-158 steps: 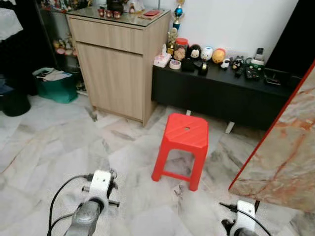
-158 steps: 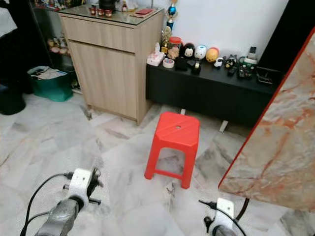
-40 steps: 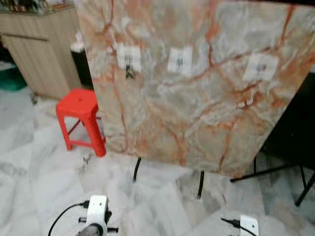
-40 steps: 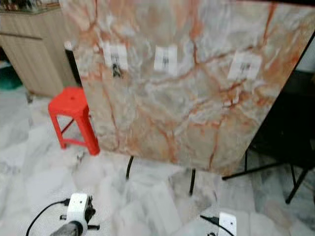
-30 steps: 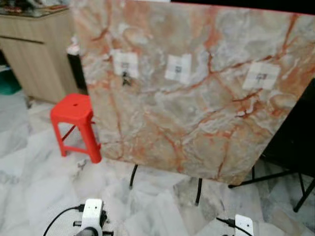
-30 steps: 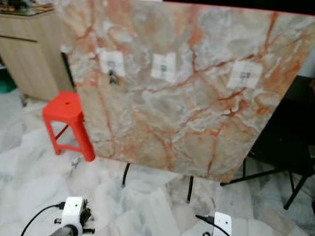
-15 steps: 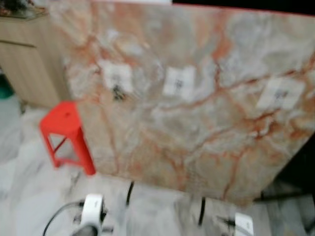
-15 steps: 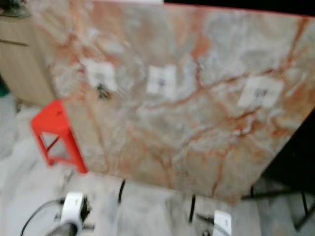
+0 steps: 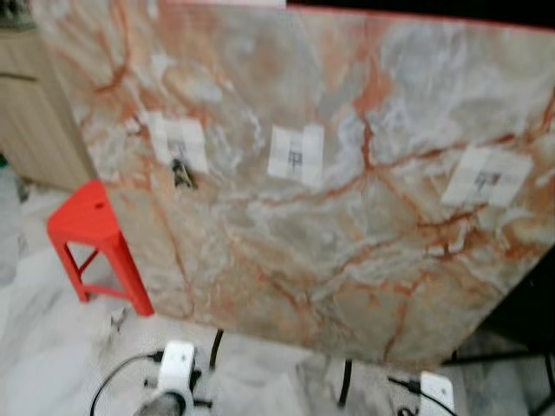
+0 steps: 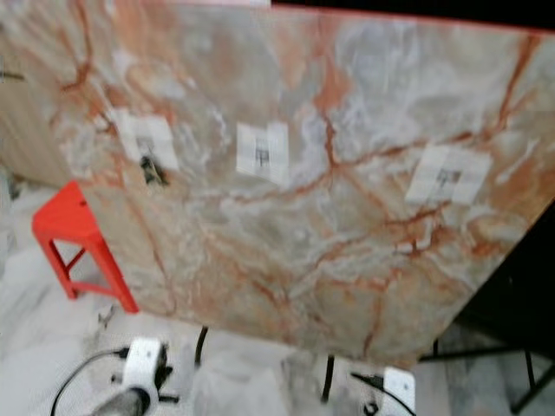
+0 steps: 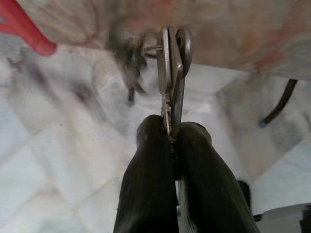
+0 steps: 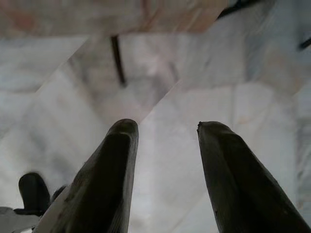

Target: Hang keys on a hook

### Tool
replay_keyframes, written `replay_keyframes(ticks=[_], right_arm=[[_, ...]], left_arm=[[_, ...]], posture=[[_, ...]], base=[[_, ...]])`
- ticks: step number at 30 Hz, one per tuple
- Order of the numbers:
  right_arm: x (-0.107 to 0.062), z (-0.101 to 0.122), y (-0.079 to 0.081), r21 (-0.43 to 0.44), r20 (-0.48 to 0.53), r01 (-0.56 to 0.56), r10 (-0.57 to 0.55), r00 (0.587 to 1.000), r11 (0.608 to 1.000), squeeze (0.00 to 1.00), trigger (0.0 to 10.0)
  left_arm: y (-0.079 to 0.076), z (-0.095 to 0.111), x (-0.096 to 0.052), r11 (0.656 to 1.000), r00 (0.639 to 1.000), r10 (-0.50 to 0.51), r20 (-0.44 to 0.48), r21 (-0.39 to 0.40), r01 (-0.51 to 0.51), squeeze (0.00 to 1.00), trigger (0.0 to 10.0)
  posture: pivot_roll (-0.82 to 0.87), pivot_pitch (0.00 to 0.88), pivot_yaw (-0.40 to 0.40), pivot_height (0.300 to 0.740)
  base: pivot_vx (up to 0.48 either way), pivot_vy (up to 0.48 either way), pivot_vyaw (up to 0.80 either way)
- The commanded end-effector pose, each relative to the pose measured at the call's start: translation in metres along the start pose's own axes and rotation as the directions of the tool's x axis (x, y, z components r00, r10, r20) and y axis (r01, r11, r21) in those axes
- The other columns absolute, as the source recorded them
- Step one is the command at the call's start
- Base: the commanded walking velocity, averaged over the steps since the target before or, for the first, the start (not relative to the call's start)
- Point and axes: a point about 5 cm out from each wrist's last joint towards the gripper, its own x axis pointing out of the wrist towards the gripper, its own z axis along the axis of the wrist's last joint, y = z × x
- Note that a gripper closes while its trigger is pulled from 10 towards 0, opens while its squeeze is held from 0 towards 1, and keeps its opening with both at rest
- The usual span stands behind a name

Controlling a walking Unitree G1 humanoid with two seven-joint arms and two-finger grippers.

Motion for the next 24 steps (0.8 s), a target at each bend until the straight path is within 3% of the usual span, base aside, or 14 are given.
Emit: replay_keyframes(ticks=[1, 24], right_arm=[[0.0002, 0.0017, 0.0016, -0.003, -0.002, 0.0, 0.0, 1.0, 1.0, 0.0, 10.0], [0.0004, 0.0043, 0.0028, 0.004, 0.006, -0.009, 0.009, 1.0, 1.0, 0.0, 10.0]], left_arm=[[0.0026, 0.0027, 0.0004, 1.0, 1.0, 0.011, 0.012, -0.003, -0.011, 0.0, 10.0], [0.0023, 0.0059, 0.0011, 1.0, 0.999, 0.015, 0.029, 0.002, -0.015, 0.0, 10.0]], posture=[[0.06, 0.0, -0.059, 0.729], [0.06, 0.0, -0.06, 0.729]], base=[[0.0, -0.409, 0.0], [0.0, -0.434, 0.0]])
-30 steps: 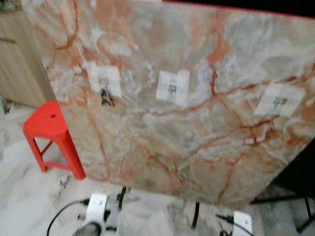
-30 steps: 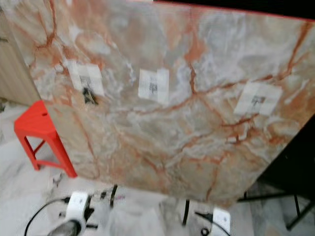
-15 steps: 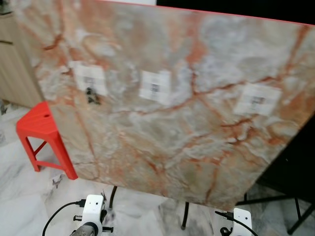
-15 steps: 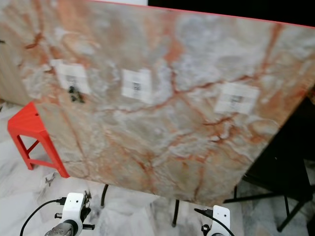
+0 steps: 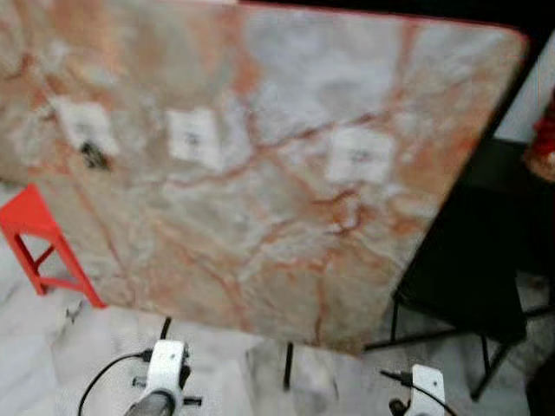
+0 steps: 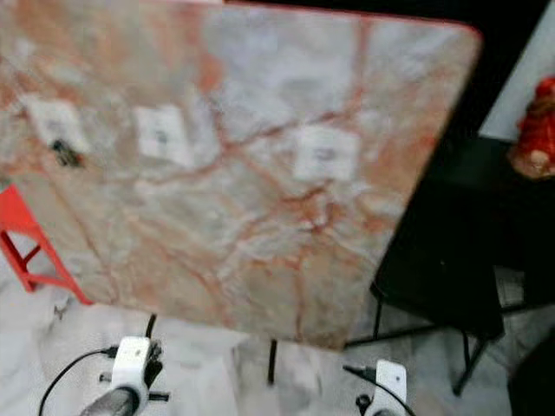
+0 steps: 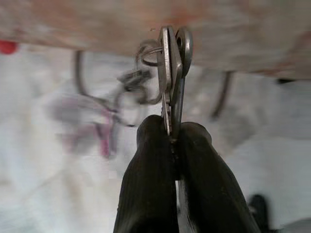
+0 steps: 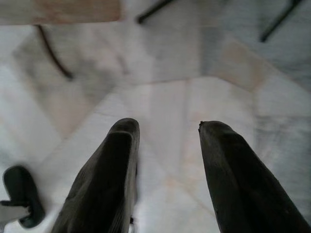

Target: Hang keys on a hook

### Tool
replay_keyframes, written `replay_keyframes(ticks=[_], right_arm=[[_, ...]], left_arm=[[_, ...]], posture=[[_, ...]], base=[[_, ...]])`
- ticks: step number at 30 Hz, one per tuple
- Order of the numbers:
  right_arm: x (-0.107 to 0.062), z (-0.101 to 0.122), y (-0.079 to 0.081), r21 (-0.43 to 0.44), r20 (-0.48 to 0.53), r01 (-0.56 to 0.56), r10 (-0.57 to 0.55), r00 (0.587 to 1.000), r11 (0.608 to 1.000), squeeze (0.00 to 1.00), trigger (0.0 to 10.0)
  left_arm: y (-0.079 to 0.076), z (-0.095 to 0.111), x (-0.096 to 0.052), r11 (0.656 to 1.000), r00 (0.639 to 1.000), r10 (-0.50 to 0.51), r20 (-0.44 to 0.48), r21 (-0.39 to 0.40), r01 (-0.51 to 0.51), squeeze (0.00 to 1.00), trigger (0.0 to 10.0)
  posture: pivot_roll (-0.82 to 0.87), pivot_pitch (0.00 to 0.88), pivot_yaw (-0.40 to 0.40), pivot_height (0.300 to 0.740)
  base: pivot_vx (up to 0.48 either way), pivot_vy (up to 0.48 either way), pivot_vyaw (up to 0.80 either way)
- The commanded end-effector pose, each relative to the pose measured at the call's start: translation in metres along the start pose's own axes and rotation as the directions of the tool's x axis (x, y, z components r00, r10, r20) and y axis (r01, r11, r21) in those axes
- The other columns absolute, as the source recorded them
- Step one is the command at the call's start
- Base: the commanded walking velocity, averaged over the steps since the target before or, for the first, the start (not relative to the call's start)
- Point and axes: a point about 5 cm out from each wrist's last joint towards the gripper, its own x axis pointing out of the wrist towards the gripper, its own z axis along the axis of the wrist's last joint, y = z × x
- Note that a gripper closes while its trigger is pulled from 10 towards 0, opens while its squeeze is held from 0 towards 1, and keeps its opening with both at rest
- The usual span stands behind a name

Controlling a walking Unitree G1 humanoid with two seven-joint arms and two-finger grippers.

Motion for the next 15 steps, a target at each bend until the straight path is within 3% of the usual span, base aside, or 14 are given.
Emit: replay_keyframes(ticks=[1, 15], right_arm=[[0.0005, 0.0085, 0.0052, 0.003, 0.023, -0.013, 0.013, 1.0, 1.0, 0.0, 10.0], [0.0005, 0.0086, 0.0046, -0.009, 0.02, -0.013, 0.014, 1.0, 1.0, 0.0, 10.0]], left_arm=[[0.0077, 0.0028, -0.0002, 1.0, 1.0, 0.016, 0.01, 0.016, -0.016, 0.0, 10.0], [0.0074, 0.0046, 0.0004, 1.0, 1.0, 0.019, 0.018, 0.02, -0.02, 0.0, 10.0]], posture=[[0.06, 0.0, -0.06, 0.729], [0.07, 0.0, -0.064, 0.729]], base=[[0.0, -0.442, 0.0], [0.0, -0.442, 0.0]])
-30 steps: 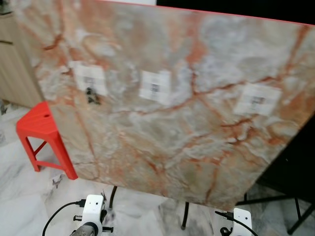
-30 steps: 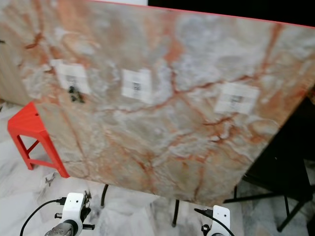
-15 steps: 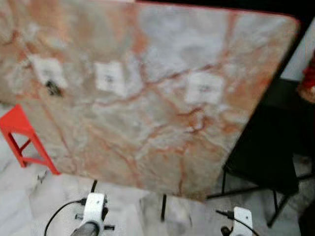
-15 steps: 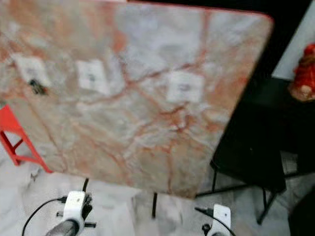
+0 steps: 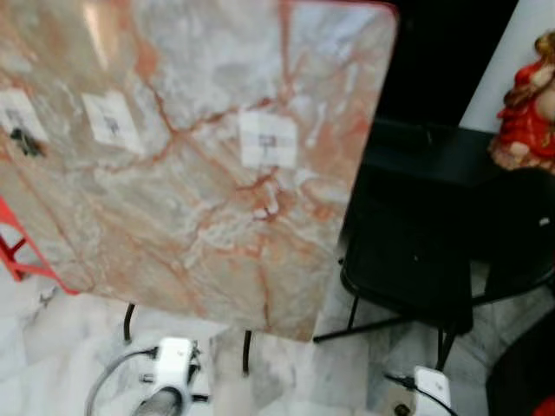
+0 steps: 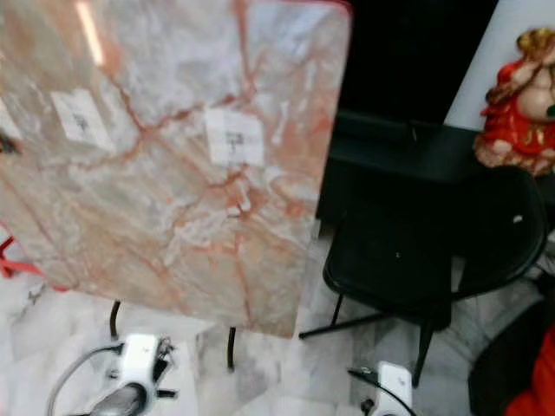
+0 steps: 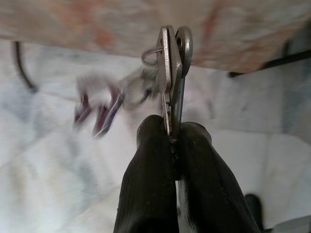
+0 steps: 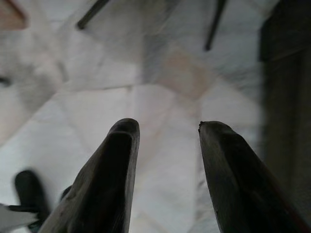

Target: Hang keys on a hook

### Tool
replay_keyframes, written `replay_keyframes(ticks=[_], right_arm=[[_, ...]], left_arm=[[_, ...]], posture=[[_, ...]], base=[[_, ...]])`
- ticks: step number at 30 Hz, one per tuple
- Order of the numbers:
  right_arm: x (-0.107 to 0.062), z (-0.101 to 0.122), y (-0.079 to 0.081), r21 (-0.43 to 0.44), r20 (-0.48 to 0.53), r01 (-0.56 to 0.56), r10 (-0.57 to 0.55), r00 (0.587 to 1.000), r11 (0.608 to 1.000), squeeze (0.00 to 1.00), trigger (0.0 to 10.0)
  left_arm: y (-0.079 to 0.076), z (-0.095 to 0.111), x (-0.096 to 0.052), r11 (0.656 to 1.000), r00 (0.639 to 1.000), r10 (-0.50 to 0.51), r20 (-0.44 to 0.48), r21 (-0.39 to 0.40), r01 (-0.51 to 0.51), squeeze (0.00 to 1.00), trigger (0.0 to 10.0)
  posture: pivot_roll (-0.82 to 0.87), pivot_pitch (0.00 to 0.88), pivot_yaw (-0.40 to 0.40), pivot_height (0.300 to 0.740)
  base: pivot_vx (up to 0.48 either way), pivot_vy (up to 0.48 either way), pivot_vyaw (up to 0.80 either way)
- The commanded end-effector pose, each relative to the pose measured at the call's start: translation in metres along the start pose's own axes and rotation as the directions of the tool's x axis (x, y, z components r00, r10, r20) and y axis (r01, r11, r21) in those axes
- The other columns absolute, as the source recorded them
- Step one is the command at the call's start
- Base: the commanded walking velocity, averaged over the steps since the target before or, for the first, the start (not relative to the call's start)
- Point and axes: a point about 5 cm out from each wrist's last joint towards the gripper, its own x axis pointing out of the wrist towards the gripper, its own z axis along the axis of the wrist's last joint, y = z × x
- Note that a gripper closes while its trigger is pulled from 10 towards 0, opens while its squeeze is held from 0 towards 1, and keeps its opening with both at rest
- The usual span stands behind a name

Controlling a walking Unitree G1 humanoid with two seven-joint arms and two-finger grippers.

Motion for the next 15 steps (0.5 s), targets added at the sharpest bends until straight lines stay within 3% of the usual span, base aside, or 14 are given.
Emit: replay_keyframes(ticks=[1, 9, 11, 15], right_arm=[[0.0, 0.003, 0.006, 0.007, 0.006, -0.014, 0.014, 1.0, 1.0, 0.0, 10.0], [0.0, 0.005, 0.006, -0.001, 0.01, -0.019, 0.019, 1.0, 1.0, 0.0, 10.0], [0.0, 0.005, 0.007, -0.007, 0.009, -0.023, 0.023, 1.0, 1.0, 0.0, 10.0], [0.0, 0.005, 0.007, -0.03, 0.012, -0.03, 0.03, 0.999, 0.999, 0.0, 10.0]], left_arm=[[0.009, 0.002, -0.001, 1.0, 1.0, 0.022, 0.009, 0.017, -0.022, 0.0, 10.0], [0.009, 0.009, 0.001, 0.999, 0.999, 0.034, 0.037, 0.033, -0.035, 0.0, 10.0], [0.01, 0.014, 0.003, 0.999, 0.998, 0.04, 0.05, 0.027, -0.042, 0.0, 10.0], [0.016, 0.032, 0.006, 0.996, 0.989, 0.077, 0.122, 0.028, -0.081, 0.0, 10.0]], posture=[[0.07, 0.0, -0.064, 0.729], [0.06, 0.0, -0.067, 0.729], [0.06, 0.0, -0.067, 0.729], [0.07, 0.0, -0.068, 0.729]], base=[[0.0, -0.442, 0.0], [0.0, -0.435, 0.0], [0.0, 0.0, 0.0], [0.0, 0.0, 0.61]])
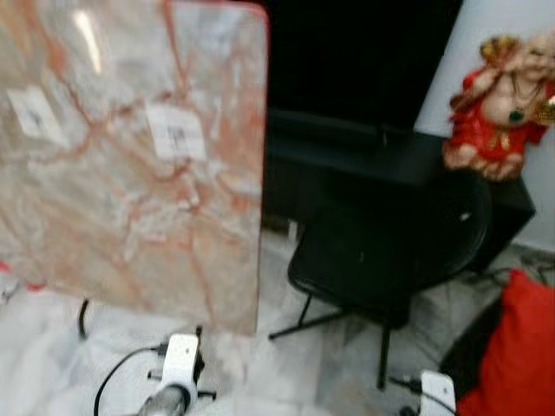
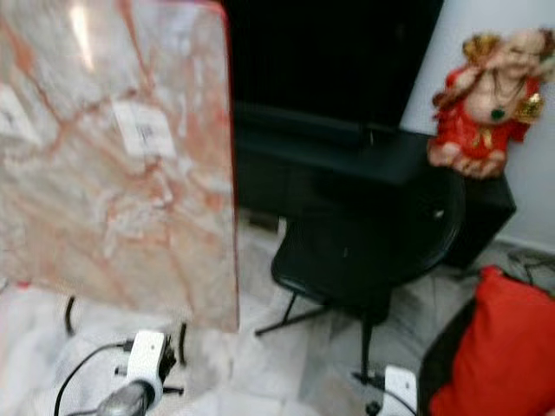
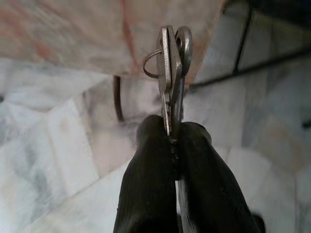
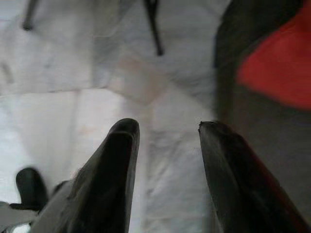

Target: Hang keys on a hook

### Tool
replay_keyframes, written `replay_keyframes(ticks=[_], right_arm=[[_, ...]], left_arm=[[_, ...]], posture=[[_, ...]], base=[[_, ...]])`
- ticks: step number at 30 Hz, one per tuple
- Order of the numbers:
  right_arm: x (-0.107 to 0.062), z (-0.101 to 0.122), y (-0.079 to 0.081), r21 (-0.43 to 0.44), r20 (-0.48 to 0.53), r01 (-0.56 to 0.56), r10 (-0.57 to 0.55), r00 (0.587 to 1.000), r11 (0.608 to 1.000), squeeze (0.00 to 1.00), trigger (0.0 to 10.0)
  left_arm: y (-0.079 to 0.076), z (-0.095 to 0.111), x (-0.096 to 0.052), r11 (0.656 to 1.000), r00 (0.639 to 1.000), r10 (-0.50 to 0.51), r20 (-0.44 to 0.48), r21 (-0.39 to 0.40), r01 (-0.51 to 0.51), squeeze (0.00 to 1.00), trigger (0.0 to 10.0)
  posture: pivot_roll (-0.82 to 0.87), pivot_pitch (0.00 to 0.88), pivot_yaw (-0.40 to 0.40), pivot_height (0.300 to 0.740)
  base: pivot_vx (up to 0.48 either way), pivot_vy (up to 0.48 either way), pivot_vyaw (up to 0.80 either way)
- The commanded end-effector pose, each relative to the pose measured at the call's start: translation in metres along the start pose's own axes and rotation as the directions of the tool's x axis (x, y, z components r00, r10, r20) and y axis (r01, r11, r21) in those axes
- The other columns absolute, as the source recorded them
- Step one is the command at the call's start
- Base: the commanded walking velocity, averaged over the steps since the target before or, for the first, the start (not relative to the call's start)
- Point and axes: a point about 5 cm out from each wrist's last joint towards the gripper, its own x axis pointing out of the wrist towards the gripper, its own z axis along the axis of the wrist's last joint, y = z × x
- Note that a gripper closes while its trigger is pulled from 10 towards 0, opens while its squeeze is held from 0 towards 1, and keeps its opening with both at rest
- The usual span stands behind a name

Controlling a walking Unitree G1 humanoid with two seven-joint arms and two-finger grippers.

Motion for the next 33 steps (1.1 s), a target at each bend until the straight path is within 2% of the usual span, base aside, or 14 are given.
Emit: replay_keyframes(ticks=[1, 4, 6, 9, 10, 14, 18, 23, 28, 31, 33], right_arm=[[0.0, 0.006, 0.007, -0.007, 0.014, -0.021, 0.021, 1.0, 1.0, 0.0, 10.0], [0.0, 0.005, 0.007, -0.001, 0.012, -0.022, 0.022, 1.0, 1.0, 0.0, 10.0], [0.0, 0.004, 0.007, -0.003, 0.011, -0.026, 0.026, 1.0, 1.0, 0.0, 10.0], [0.0, 0.004, 0.007, -0.004, 0.01, -0.028, 0.028, 1.0, 1.0, 0.0, 10.0], [0.0, 0.004, 0.007, -0.004, 0.01, -0.028, 0.028, 1.0, 1.0, 0.0, 10.0], [0.0, 0.003, 0.006, -0.008, 0.009, -0.032, 0.032, 0.999, 0.999, 0.0, 10.0], [0.0, 0.003, 0.006, -0.013, 0.009, -0.034, 0.034, 0.999, 0.999, 0.0, 10.0], [0.0, 0.004, 0.006, -0.019, 0.009, -0.034, 0.035, 0.999, 0.999, 0.0, 10.0], [0.0, 0.003, 0.006, 0.009, 0.014, -0.035, 0.035, 0.999, 0.999, 0.0, 10.0], [0.0, 0.004, 0.007, 0.007, 0.014, -0.035, 0.035, 0.999, 0.999, 0.0, 10.0], [0.0, 0.004, 0.007, 0.008, 0.015, -0.035, 0.035, 0.999, 0.999, 0.0, 10.0]], left_arm=[[0.01, 0.016, 0.003, 0.999, 0.996, 0.046, 0.077, 0.007, -0.047, 0.0, 10.0], [0.012, 0.029, 0.005, 0.997, 0.988, 0.061, 0.141, 0.03, -0.066, 0.0, 10.0], [0.015, 0.057, 0.008, 0.995, 0.963, 0.085, 0.255, 0.033, -0.096, 0.0, 10.0], [0.015, 0.075, 0.009, 0.992, 0.942, 0.085, 0.325, 0.065, -0.112, 0.0, 10.0], [0.015, 0.075, 0.009, 0.992, 0.942, 0.085, 0.325, 0.065, -0.112, 0.0, 10.0], [0.013, 0.102, 0.007, 0.987, 0.898, 0.074, 0.433, 0.096, -0.127, 0.0, 10.0], [0.01, 0.121, 0.005, 0.984, 0.868, 0.07, 0.492, 0.108, -0.141, 0.0, 10.0], [0.0, 0.139, 0.001, 0.98, 0.832, 0.013, 0.555, 0.158, -0.121, 0.0, 10.0], [-0.011, 0.156, -0.005, 0.963, 0.798, -0.066, 0.599, 0.248, -0.107, 0.0, 10.0], [-0.018, 0.169, -0.009, 0.939, 0.772, -0.119, 0.624, 0.323, -0.116, 0.0, 10.0], [-0.02, 0.173, -0.011, 0.932, 0.768, -0.127, 0.628, 0.34, -0.124, 0.0, 10.0]], posture=[[0.06, 0.0, -0.066, 0.729], [0.06, 0.0, -0.062, 0.729], [0.06, 0.0, -0.062, 0.729], [0.06, 0.0, -0.061, 0.729], [0.06, 0.0, -0.061, 0.729], [0.05, 0.0, -0.061, 0.729], [0.06, 0.0, -0.062, 0.729], [0.06, 0.0, -0.064, 0.729], [0.06, 0.0, -0.064, 0.729], [0.06, 0.0, -0.068, 0.729], [0.05, 0.0, -0.068, 0.729]], base=[[0.0, 0.0, 0.8], [0.0, 0.0, 0.8], [0.0, 0.0, 0.8], [0.0, 0.0, 0.8], [0.0, 0.0, 0.8], [0.0, 0.0, 0.8], [0.0, 0.0, 0.8], [0.0, 0.0, 0.8], [0.0, 0.0, 0.0], [0.0, 0.0, 0.0], [0.0, 0.0, 0.0]])
